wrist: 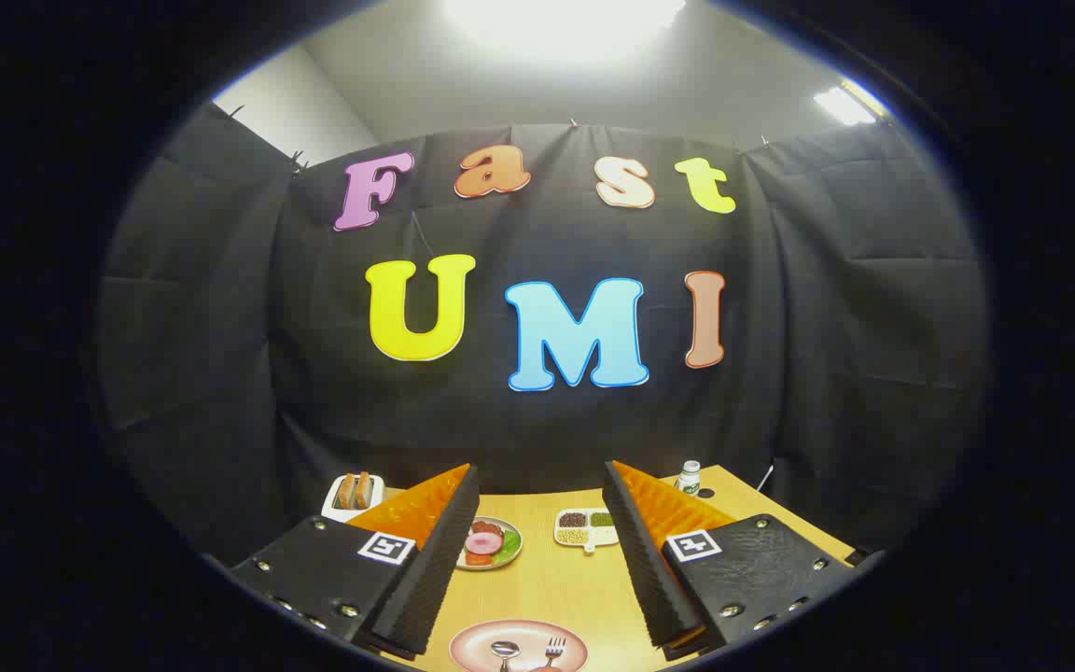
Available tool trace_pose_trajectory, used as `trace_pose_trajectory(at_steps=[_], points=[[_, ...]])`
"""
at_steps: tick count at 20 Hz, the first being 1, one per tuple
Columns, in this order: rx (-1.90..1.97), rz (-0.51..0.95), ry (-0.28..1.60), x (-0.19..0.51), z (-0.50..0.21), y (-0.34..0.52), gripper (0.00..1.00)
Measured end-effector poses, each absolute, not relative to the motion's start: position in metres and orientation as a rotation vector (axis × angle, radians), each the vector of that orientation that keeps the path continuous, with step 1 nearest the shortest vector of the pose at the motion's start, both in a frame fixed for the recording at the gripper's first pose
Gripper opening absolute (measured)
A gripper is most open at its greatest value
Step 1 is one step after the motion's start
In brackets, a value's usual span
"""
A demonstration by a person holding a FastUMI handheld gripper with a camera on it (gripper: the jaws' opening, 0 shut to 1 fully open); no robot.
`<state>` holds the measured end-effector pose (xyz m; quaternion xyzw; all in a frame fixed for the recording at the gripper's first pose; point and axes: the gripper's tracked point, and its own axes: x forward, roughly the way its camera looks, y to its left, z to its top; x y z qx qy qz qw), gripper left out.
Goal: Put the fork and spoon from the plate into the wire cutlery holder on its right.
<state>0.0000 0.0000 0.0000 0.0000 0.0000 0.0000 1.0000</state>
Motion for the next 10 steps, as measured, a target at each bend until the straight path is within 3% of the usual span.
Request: trace_pose_trajectory(at_steps=[10], points=[[-0.006,0.051,0.025,0.002,-0.003,0.016,0.83]])
